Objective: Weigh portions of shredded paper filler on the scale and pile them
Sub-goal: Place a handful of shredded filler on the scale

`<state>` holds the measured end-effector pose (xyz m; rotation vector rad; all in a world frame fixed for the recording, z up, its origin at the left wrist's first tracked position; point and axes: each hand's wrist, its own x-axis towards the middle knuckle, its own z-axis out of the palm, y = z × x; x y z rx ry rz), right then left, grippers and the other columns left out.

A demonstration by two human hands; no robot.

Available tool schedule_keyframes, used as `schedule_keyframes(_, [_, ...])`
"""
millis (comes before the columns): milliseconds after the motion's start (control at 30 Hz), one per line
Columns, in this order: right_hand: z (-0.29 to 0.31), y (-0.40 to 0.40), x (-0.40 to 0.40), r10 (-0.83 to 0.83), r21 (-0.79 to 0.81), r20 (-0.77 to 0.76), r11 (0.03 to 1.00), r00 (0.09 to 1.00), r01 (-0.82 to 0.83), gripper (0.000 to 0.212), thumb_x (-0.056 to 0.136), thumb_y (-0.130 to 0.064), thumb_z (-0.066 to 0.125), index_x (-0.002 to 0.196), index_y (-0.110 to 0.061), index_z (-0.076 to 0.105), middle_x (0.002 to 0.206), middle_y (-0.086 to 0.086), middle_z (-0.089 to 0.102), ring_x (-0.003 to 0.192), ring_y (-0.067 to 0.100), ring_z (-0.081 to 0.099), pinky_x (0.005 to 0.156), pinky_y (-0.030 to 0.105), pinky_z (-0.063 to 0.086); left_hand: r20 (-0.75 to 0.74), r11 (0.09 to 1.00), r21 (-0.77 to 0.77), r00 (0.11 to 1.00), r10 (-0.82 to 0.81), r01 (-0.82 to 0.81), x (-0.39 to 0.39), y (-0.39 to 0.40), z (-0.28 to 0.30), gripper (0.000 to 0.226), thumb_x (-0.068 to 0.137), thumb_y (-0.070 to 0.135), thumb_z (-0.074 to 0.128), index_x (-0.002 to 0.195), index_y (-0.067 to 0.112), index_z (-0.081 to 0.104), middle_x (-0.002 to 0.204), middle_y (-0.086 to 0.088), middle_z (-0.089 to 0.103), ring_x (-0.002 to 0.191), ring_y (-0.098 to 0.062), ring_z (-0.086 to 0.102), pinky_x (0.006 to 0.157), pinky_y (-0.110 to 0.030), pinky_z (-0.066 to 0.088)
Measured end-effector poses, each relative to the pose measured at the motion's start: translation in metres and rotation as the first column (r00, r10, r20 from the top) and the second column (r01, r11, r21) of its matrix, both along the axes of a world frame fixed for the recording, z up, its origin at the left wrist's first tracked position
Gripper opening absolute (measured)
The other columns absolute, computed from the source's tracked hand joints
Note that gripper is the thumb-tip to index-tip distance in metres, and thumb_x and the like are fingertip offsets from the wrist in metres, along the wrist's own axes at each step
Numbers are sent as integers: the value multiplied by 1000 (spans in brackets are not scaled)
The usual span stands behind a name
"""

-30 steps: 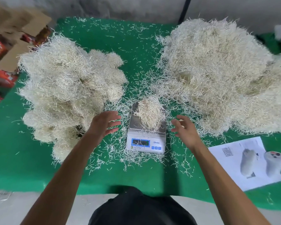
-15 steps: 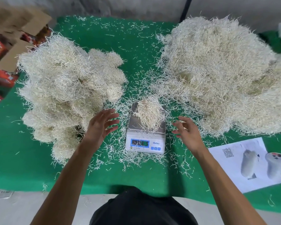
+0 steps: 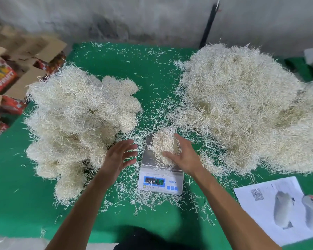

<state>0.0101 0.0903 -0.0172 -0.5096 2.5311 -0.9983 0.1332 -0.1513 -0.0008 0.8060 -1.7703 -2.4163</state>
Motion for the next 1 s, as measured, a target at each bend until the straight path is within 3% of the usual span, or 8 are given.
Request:
schedule_keyframes(67, [-3, -13, -9, 69, 87, -19, 994, 997, -67, 93, 89, -60, 69, 162, -38, 16, 164, 5, 29, 131, 27, 56, 107, 56, 49, -7, 1000, -19, 1000, -9, 9, -5, 2, 2, 21, 98, 38, 63, 111, 23, 71, 116, -8, 72, 105, -29, 71, 82, -43, 59])
schedule_keyframes(167, [-8, -20, -17, 58, 176, -1, 983, 998, -57, 60, 98, -33, 68, 149, -22, 40, 119, 8, 59, 80, 17, 68, 72, 36, 64, 2, 999, -38, 1000, -28, 28, -8, 7, 3, 21, 95, 42, 66, 110, 28, 70, 116, -4, 72, 107, -28, 70, 79, -40, 60])
schedule_keyframes(300, [5, -16, -18, -59, -53, -13, 997, 998, 58, 40, 98, -21, 69, 134, -17, 54, 77, 1, 59, 57, 6, 54, 50, 20, 49, -20, 976, -154, 987, -160, 155, -11, 18, 5, 40, 91, 50, 68, 128, 41, 57, 133, 6, 59, 116, -18, 64, 86, -42, 60])
schedule_keyframes(467, [68, -21, -12, 109, -236, -294, 955, 949, -182, 50, 97, -40, 68, 142, -38, 48, 107, -19, 58, 88, -8, 56, 75, 14, 50, -76, 966, 88, 968, -238, 244, -49, 49, 49, 74, 83, 57, 76, 146, 43, 42, 141, 28, 39, 127, -16, 49, 88, -53, 58])
schedule_keyframes(567, [98, -15, -10, 250, -239, -330, 911, 910, -337, 50, 98, -62, 57, 140, -36, 59, 120, -23, 60, 110, -3, 58, 93, 17, 50, -124, 983, 138, 987, -105, 122, -64, 59, 85, 121, 77, 49, 85, 160, 20, 0, 160, -4, 29, 134, -25, 49, 106, -56, 46])
schedule_keyframes(733, [137, 1, -24, -120, -551, -210, 835, 970, -16, 18, 95, -63, 57, 107, -52, 65, 111, -17, 70, 94, 4, 70, 74, 23, 57, 19, 960, -271, 997, -73, 76, -81, 54, 121, 119, 69, 63, 81, 158, 32, 7, 164, -5, 19, 145, -28, 30, 116, -47, 27])
schedule_keyframes(900, [160, -3, -39, -102, -572, -42, 818, 994, 60, 72, 79, -82, 67, 138, -41, 58, 145, -14, 57, 126, 8, 61, 102, 42, 54, 24, 872, -441, 974, -225, 212, -88, 60, 138, 113, 68, 59, 79, 157, 32, 14, 158, -3, 31, 117, -10, 47, 98, -36, 36])
schedule_keyframes(1000, [171, 9, -50, -98, -575, -30, 816, 995, 64, 34, 83, -76, 69, 90, -42, 68, 96, -1, 63, 82, 16, 60, 86, 36, 54, 84, 811, -548, 978, -188, 203, -90, 55, 142, 107, 78, 54, 76, 158, 19, 13, 112, 9, 55, 76, 4, 44, 71, -15, 42])
